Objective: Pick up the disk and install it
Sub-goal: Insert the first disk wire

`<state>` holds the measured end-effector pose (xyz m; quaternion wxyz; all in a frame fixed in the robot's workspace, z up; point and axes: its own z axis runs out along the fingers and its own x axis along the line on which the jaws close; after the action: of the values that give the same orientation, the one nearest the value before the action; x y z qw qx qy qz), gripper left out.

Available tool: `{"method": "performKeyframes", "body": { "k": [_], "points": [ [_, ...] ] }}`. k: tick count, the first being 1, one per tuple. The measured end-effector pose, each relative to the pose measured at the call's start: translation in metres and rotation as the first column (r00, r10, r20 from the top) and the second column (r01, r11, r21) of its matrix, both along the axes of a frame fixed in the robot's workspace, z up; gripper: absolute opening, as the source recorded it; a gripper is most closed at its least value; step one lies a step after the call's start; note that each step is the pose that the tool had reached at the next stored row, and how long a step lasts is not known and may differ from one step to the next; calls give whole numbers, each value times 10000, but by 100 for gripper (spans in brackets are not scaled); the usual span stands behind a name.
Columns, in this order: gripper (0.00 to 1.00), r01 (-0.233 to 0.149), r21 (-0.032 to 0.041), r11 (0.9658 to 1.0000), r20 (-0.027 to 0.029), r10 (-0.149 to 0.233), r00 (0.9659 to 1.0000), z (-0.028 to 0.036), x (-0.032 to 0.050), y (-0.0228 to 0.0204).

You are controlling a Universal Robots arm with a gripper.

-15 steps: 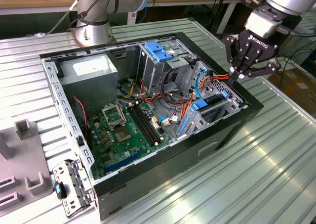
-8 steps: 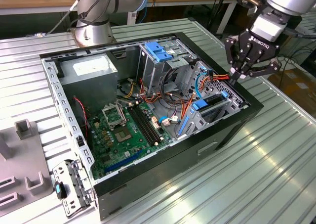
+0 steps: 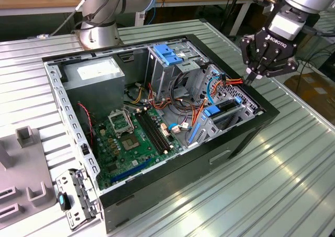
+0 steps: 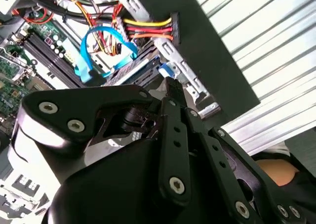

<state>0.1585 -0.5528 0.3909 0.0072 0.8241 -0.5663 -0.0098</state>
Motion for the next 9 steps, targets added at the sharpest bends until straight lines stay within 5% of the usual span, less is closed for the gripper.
{"method": "performKeyframes", "body": {
  "k": [5,9],
  "points": [
    [11,-36,-1,10000,0,36,10000,-4,98,132],
    [25,-228,2,9997,1,228,9997,-35,177,216]
  ]
}}
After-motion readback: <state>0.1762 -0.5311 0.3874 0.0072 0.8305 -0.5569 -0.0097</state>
